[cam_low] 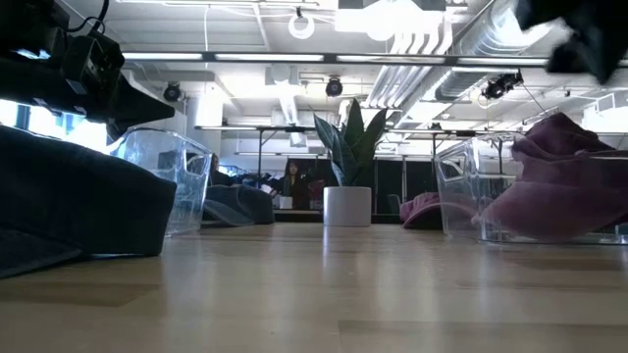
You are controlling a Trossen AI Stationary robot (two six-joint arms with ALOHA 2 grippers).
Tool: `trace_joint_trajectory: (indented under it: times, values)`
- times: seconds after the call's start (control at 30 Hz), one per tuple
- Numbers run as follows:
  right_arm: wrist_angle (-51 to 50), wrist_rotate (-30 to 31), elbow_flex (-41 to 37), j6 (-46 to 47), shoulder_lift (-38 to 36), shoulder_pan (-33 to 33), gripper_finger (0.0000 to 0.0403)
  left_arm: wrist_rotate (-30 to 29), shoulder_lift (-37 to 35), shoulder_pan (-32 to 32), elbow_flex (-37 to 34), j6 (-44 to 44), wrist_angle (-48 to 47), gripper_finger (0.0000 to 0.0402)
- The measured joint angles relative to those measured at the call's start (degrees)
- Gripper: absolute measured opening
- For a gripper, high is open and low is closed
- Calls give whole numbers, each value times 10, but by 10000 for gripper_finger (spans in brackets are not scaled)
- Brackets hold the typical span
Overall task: Pick & Place hat
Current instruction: Put the bottom red cap into the right transparent bin
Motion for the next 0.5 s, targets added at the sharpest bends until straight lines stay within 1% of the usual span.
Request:
trace_joint_trajectory:
  times: [0.07, 0.1, 0.13, 0.2, 0.3, 0.37, 0.4, 0.5]
  values:
    - [8, 78, 37, 29, 0, -19, 2, 0, 0, 0, 0, 0, 0, 1]
    - [9, 120, 48, 46, 0, -34, 2, 0, 0, 0, 0, 0, 0, 1]
    - [8, 149, 55, 58, 1, -56, 1, 0, 0, 0, 0, 0, 0, 1]
    - [6, 170, 52, 64, 2, -112, 1, 0, 0, 0, 0, 0, 0, 1]
    - [29, 164, 5, 45, 2, -198, 1, 0, 0, 0, 0, 0, 0, 1]
    - [59, 164, -38, 38, 3, -244, 1, 0, 0, 0, 0, 0, 0, 1]
    - [72, 153, -59, 38, 3, -264, 1, 0, 0, 0, 0, 0, 0, 1]
    - [71, 60, -111, 37, 3, -300, 1, 0, 0, 0, 0, 0, 0, 1]
